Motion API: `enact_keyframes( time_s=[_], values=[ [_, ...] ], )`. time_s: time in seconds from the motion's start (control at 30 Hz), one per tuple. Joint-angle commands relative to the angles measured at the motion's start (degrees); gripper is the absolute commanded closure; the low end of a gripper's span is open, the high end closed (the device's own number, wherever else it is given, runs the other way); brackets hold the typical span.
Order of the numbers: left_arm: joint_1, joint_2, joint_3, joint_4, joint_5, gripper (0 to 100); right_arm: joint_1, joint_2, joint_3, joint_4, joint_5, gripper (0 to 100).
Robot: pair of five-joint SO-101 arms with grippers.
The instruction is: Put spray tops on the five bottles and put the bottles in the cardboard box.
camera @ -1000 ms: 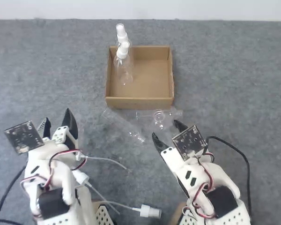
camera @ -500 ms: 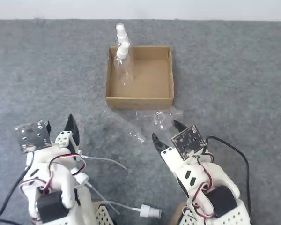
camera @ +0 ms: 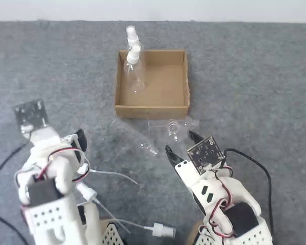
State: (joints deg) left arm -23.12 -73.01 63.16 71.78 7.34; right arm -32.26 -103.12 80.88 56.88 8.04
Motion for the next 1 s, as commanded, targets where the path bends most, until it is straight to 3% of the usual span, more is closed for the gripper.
enact_keyframes(
  time_s=[0.0, 0.2, 0.67, 0.97],
  values=[
    [-1.4, 9.7, -7.5, 4.9, 1.1, 79, 0.7, 0.4, -0.5, -0.2, -0.2, 99.0],
    [-7.6, 16.9, -8.5, 5.3, 8.5, 79, 0.7, 0.4, -0.4, -0.2, -0.2, 99.0],
    [-8.2, 28.2, -8.3, 4.9, 8.7, 79, 0.7, -0.1, 1.1, -0.7, -0.2, 99.0],
    [-8.1, 42.2, -8.3, -3.9, 8.8, 79, 0.7, -0.1, 1.1, -0.7, -0.2, 99.0]
  ],
)
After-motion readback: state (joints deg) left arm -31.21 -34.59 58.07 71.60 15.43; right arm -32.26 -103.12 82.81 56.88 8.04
